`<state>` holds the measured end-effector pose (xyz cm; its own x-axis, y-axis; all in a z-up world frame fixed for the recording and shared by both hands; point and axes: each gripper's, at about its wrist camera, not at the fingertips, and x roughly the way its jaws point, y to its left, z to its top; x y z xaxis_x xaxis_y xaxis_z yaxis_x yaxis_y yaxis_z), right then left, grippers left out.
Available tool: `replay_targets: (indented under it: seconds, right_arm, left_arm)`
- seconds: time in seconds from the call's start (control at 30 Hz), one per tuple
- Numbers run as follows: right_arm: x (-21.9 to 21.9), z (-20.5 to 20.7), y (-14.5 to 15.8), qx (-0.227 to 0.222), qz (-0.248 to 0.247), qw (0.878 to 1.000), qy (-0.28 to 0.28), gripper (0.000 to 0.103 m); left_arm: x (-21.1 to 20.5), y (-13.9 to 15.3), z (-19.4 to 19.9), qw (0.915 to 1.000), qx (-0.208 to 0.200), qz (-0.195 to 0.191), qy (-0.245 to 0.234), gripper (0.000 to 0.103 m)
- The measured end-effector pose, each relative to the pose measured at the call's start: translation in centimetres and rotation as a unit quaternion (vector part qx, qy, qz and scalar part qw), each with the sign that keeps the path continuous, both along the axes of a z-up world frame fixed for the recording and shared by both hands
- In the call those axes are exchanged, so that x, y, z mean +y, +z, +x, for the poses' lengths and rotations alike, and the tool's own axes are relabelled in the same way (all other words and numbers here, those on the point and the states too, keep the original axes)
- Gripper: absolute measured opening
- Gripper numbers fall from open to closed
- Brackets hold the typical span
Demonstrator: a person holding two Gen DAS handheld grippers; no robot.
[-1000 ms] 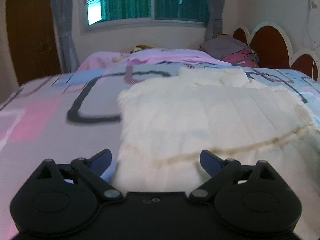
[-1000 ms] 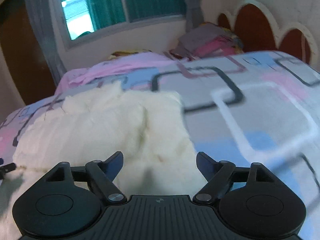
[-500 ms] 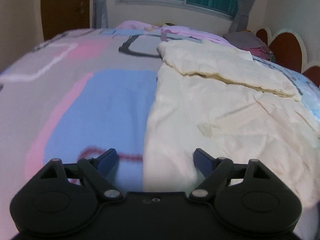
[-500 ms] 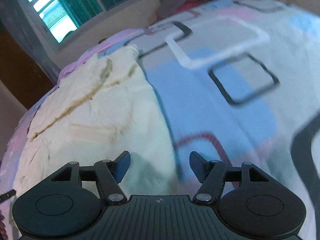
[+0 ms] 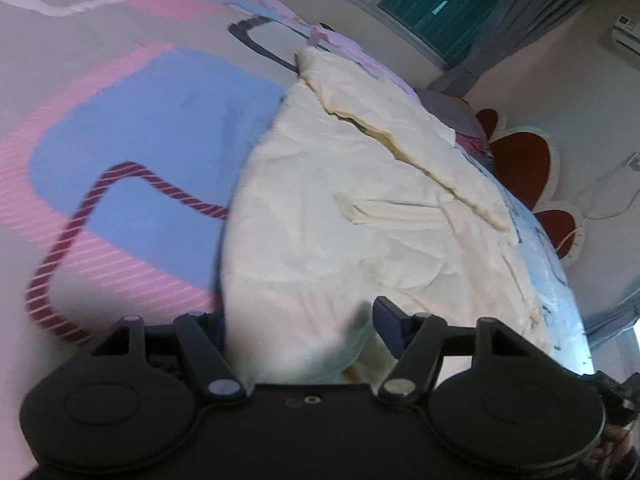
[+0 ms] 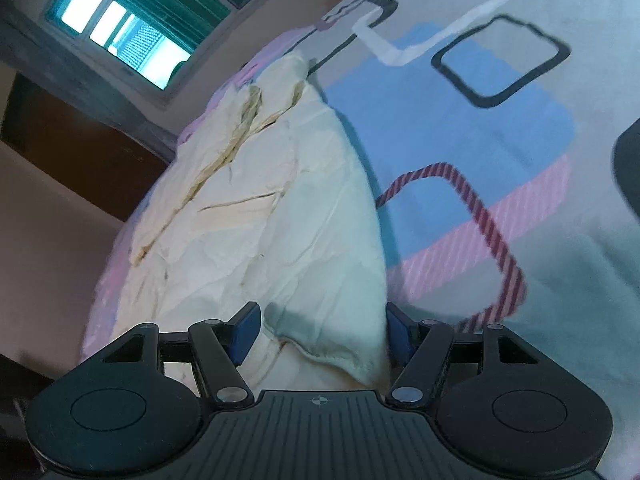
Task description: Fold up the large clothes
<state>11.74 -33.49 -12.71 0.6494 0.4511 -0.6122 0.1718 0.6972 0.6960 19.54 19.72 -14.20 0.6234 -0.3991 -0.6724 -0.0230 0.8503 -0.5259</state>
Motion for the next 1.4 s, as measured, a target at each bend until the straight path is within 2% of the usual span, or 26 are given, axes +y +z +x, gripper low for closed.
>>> replay_targets:
  seconds: [0.03,0.07,0.1,0.17,0.2,0.23,0.3,0.33,0.4,0.47,0.67,0.77,0.97,1.07,1.23,1.4]
  right_arm:
    - [0.1,0.5,-0.3,0.006,0.001,1.000,0.011,0.028]
    - [0.2,0.6,-0.2,0.002,-0.001,1.000,0.016,0.020]
    - [0.0,0.4,0.2,-0.014,0.004,1.000,0.019,0.012]
    - [-0.3,-0.6,1.4,-0.052,0.012,0.999,0.013,0.011]
    - [-0.5,-1.1,2.0,-0.065,0.009,0.998,0.012,0.011]
    - [-0.5,-1.1,2.1,-0.064,-0.003,0.998,0.014,0.011]
    - [-0.2,-0.4,1.2,-0.039,-0.022,0.999,0.027,0.010]
    - [-0.2,0.0,0.5,-0.024,-0.017,0.999,0.028,0.010]
    - [-0.4,0.2,1.0,-0.035,0.000,0.999,0.017,0.009]
    - [-1.1,0.2,2.6,-0.066,0.018,0.998,0.002,0.009]
    - [-1.8,3.0,8.9,-0.141,0.001,0.990,0.003,0.008]
    - [-1.6,5.8,11.9,-0.177,-0.009,0.984,0.002,0.008]
    - [-2.0,13.9,15.4,-0.201,-0.004,0.979,-0.017,0.008]
    - [-2.4,19.4,16.1,-0.201,0.001,0.979,-0.022,0.008]
    - [-3.1,28.8,15.3,-0.177,0.005,0.984,-0.032,0.008]
    - [-3.5,37.8,12.0,-0.134,-0.004,0.990,-0.035,0.008]
  left_arm:
    - [-0.1,-0.1,0.3,1.0000,0.000,-0.004,-0.004,0.052]
    - [-0.3,-0.1,0.7,1.0000,0.003,0.000,-0.006,0.034]
    - [-0.4,0.0,0.8,1.0000,0.002,-0.003,-0.004,0.010]
    - [0.2,0.7,-0.2,0.9986,-0.034,-0.039,0.016,0.009]
    - [0.3,0.9,-0.6,0.9982,-0.041,-0.037,0.021,0.009]
    - [0.2,0.9,-0.7,0.9988,-0.037,-0.022,0.021,0.009]
    - [-0.4,-0.2,-0.1,0.9999,-0.003,0.009,0.012,0.009]
    - [-0.6,-0.5,0.1,0.9998,0.005,0.011,0.014,0.009]
    - [-0.8,0.0,0.5,0.9998,0.000,0.005,0.021,0.008]
    - [-0.8,1.3,0.6,0.9994,-0.022,-0.007,0.025,0.008]
    - [-0.2,5.8,1.4,0.9938,-0.089,-0.042,0.052,0.008]
    - [-0.1,8.7,3.5,0.9889,-0.125,-0.056,0.059,0.008]
    - [-1.3,13.4,10.7,0.9817,-0.174,-0.056,0.052,0.008]
    - [-1.5,14.5,15.4,0.9803,-0.178,-0.064,0.056,0.008]
    - [-1.9,13.3,24.7,0.9837,-0.160,-0.063,0.051,0.008]
    - [-2.1,9.8,33.3,0.9904,-0.119,-0.050,0.050,0.009]
